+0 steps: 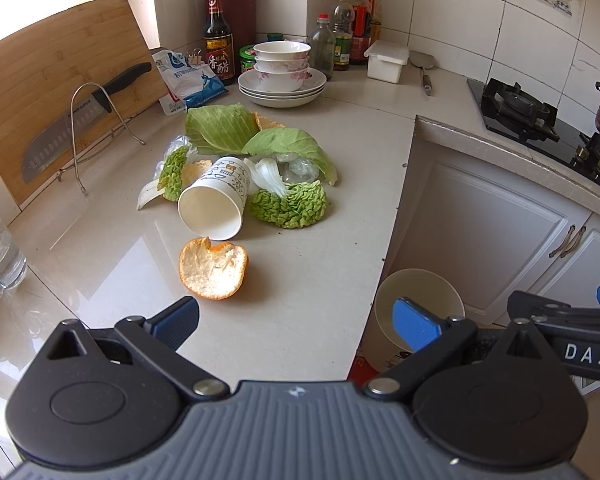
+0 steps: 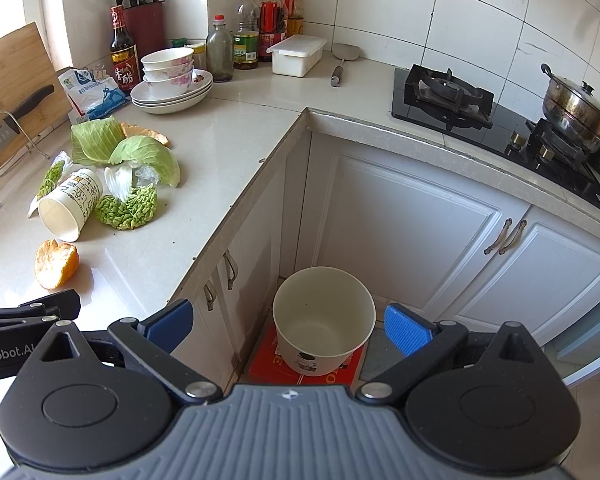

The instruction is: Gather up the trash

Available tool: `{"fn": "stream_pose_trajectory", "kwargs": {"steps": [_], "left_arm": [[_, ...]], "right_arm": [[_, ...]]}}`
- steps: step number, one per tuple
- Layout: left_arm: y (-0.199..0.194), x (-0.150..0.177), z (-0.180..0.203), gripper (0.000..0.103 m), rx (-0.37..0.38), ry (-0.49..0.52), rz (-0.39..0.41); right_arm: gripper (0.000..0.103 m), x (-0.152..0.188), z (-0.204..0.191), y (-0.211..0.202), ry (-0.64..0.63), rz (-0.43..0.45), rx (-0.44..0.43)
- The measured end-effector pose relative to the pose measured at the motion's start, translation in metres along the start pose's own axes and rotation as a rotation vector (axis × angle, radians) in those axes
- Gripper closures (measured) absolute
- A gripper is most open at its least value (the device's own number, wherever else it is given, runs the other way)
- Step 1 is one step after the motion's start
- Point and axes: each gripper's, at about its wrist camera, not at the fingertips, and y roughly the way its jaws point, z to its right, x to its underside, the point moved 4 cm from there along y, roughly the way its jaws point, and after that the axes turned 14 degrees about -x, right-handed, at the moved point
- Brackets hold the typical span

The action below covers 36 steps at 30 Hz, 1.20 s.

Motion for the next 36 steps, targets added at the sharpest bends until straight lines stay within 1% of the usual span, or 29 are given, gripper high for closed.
{"fn": "stream_pose_trajectory", "kwargs": {"steps": [27,29,36], "left_arm": [[0.0009,-0.0011,-0.0016,0.001,0.0,0.0,-0.001],[0.0009,-0.001,-0.0015,0.001,0.0,0.0,-0.001],[0.0013,-0.0017,-0.0027,0.001,0.0,0.0,0.0]], "right_arm": [[0.0,0.0006,0.0005,-0.0003,-0.002,0.003,-0.002],[0.0,-0.0044,-0.004,-0.002,-0.005,0.003,-0.002],[0.0,-0.0038,-0.0035,-0.0017,-0.006,0.003,-0.002]]}}
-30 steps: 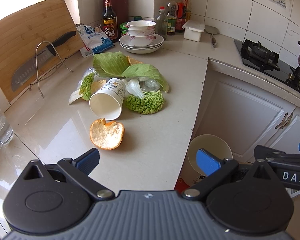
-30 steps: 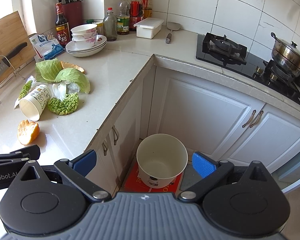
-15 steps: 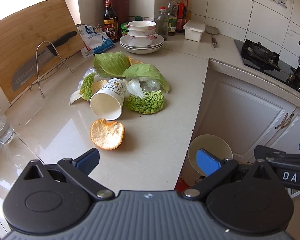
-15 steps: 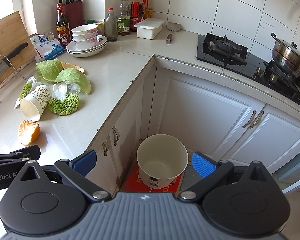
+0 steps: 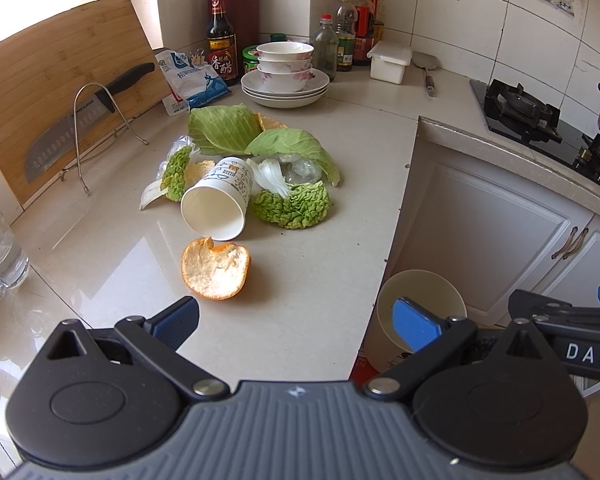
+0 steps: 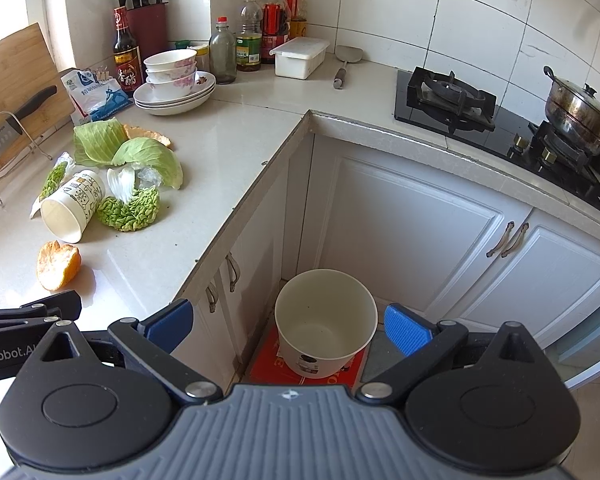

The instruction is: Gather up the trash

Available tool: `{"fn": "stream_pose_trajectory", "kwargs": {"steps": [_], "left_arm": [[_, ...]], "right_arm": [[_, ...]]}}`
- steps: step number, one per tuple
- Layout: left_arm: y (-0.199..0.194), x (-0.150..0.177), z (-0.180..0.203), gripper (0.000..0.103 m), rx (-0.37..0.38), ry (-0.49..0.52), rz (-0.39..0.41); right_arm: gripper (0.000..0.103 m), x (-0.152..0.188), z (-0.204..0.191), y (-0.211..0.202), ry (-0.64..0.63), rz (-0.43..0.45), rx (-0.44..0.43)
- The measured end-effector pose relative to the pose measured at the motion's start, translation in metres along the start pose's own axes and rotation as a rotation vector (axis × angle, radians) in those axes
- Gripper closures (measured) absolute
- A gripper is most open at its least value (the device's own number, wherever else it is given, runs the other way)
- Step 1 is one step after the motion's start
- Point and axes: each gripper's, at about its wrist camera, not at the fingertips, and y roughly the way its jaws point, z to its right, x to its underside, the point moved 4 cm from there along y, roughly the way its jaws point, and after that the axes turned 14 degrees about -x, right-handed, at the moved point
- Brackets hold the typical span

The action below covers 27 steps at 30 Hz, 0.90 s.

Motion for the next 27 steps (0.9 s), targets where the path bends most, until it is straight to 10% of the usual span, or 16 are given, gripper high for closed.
{"fn": "stream_pose_trajectory", "kwargs": {"steps": [27], "left_arm": [[-0.005,-0.001,0.004,0.001,-0.038,-0.028,0.026]], "right_arm": [[0.0,-0.012,0.013,0.005,-0.068,0.026,-0.081]]}}
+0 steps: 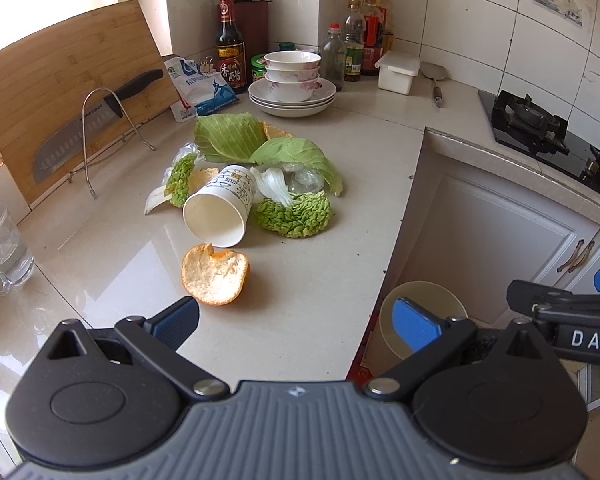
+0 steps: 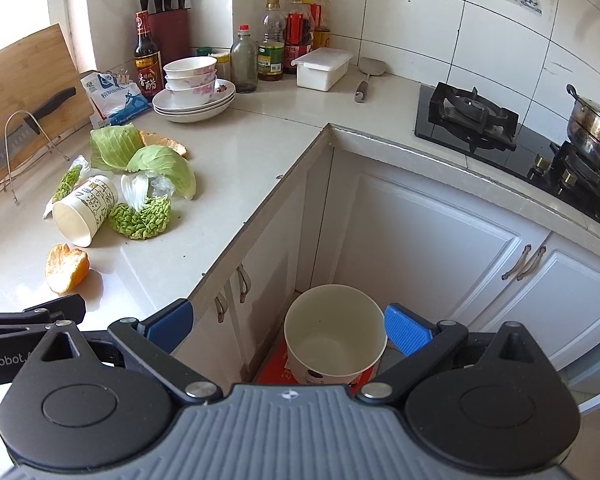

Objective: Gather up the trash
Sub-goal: 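Reach the left tool to the orange peel and close on it while the right tool approaches a cabbage leaf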

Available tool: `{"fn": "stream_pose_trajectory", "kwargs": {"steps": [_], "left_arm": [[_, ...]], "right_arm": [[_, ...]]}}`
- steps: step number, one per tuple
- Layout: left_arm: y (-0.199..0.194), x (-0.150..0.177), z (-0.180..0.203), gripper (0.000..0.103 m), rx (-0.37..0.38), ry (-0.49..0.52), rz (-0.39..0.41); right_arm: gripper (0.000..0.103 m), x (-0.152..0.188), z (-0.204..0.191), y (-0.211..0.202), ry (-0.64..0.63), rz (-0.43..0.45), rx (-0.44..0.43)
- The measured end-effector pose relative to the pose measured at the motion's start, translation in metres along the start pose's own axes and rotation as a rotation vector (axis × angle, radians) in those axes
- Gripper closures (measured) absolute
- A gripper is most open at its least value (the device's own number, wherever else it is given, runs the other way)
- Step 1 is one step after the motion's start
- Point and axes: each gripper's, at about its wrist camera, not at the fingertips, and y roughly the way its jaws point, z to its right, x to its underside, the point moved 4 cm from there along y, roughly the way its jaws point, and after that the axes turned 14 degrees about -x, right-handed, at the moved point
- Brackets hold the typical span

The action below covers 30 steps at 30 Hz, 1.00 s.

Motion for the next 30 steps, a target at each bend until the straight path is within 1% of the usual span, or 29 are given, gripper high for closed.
{"fn": "stream_pose_trajectory", "kwargs": {"steps": [6,14,18,20,26,30], "left_arm": [[-0.002,-0.001,0.008,0.001,-0.029,-0.024,0.014],[-0.006,0.003,0.025,0.001,-0.129,-0.058,0.052],[-0.01,0.007,0.028,0.001,-0.148,-0.091,0.065],[-0.009,0.01,0.031,0.001,-0.163,-0.086,0.059],[0.007,0.018,0.033,0.001,-0.174,-0.089,0.024],[0.021,0.022,0.03,0.001,-0.19,-0.064,0.052]], "right_arm": [[0.0,-0.014,0.017,0.0,-0.075,0.043,-0.061],[0.0,-0.029,0.046,0.003,-0.221,0.113,-0.19],[0.0,-0.032,0.06,0.007,-0.277,0.136,-0.246],[0.0,-0.031,0.065,0.01,-0.304,0.144,-0.269],[0.0,-0.021,0.072,0.027,-0.332,0.119,-0.356],[0.0,-0.015,0.071,0.039,-0.358,0.105,-0.404]]}}
